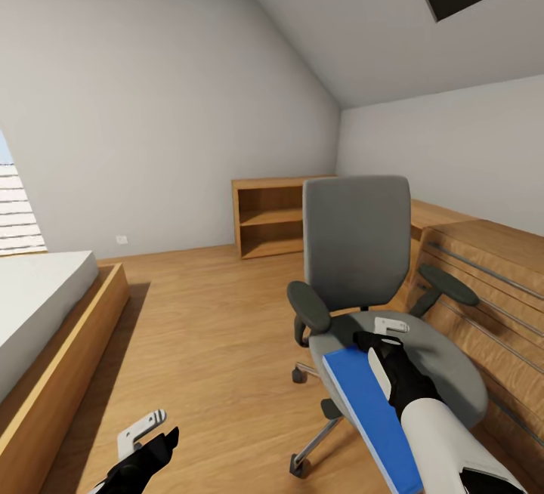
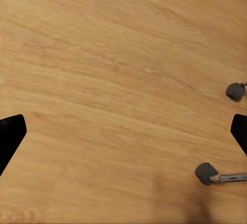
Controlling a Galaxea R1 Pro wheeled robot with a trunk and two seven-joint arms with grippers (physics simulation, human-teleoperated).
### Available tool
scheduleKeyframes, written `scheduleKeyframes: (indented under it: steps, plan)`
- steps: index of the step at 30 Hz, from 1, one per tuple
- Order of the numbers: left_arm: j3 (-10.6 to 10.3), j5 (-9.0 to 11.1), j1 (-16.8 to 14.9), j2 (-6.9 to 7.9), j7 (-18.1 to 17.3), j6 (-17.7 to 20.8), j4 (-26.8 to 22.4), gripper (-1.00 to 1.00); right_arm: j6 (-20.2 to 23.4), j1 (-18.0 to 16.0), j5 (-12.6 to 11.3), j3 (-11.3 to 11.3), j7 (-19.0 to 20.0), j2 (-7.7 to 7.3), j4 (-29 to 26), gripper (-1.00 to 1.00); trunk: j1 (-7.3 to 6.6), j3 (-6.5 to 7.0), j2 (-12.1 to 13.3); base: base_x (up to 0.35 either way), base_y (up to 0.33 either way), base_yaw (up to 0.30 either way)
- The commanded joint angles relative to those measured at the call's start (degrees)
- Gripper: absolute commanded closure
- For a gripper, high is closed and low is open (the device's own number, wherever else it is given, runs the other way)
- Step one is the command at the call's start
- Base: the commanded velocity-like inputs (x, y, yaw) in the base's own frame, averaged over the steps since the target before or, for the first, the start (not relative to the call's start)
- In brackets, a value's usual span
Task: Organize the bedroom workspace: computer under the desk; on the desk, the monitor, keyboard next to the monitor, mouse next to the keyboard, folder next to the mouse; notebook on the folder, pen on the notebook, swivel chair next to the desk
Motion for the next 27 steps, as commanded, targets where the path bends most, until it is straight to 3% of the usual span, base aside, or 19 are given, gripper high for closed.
scheduleKeyframes:
  steps: [1, 27]
  plan:
    - [0.06, 0.6, 0.0, -0.04, 0.35, 0.17, -0.1, -1.0, 0.37, -0.02, 0.49, -0.26, 0.07, 0.07, -0.1, -1.0, -0.01, 0.04, -0.02, 0.0, 0.0, -0.002]
    - [0.0, 0.6, 0.0, -0.1, 0.35, 0.17, -0.08, -1.0, 0.35, -0.02, 0.49, -0.26, 0.15, 0.07, -0.19, -1.0, -0.01, 2.24, -0.02, 0.0, 0.0, 0.0]
